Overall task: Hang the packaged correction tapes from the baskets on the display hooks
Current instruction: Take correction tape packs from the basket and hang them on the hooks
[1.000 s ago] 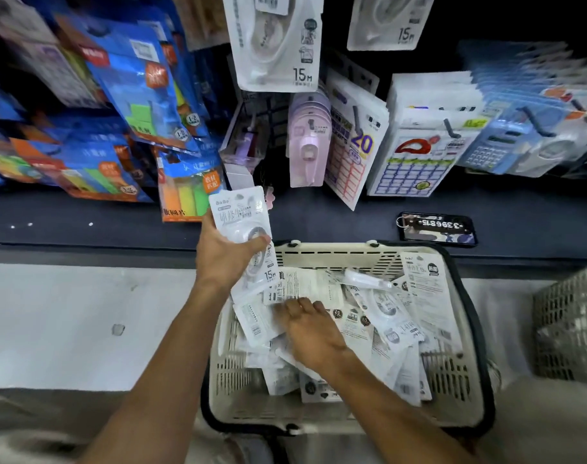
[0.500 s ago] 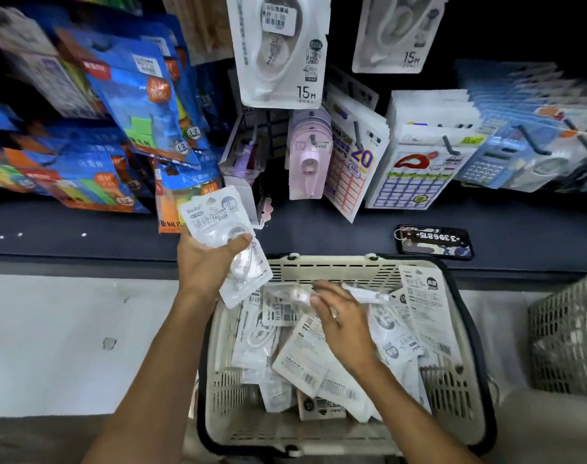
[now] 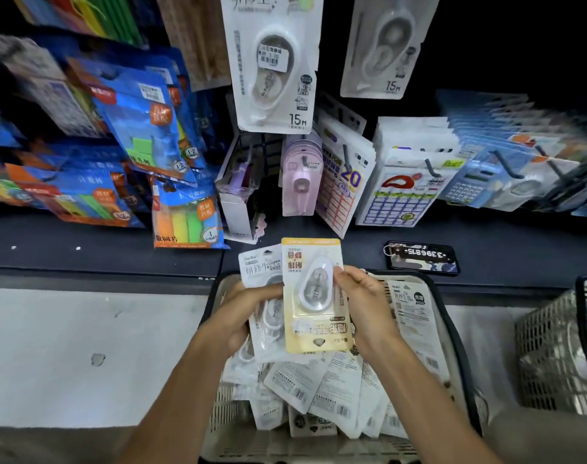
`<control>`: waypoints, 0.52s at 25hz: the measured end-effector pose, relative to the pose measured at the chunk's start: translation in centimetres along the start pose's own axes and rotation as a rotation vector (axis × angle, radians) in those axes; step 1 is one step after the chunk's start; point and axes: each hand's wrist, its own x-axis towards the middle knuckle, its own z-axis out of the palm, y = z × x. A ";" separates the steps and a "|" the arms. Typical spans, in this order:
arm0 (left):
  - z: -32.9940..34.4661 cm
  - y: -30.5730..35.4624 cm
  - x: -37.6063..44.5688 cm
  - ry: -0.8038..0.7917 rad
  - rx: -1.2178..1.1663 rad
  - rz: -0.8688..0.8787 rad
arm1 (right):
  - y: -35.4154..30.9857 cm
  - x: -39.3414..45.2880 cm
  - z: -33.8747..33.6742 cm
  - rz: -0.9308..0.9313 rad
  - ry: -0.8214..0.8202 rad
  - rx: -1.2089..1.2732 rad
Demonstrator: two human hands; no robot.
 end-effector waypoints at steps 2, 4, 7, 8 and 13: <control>-0.6 0.0 0.0 -0.044 -0.103 -0.017 | 0.3 0.0 -0.4 -0.057 0.093 -0.033; -0.9 0.0 0.0 -0.060 -0.094 -0.026 | 0.9 -0.3 -0.4 -0.146 0.129 -0.138; -0.8 -0.2 0.0 -0.046 0.036 -0.023 | 0.4 -0.2 -0.3 -0.160 0.054 -0.161; -0.7 -0.2 0.1 -0.048 0.080 -0.030 | -0.5 0.0 -0.6 -0.115 -0.012 -0.124; 1.0 1.5 -0.4 -0.141 0.163 0.007 | -5.5 0.5 -2.6 -0.028 -0.307 -0.264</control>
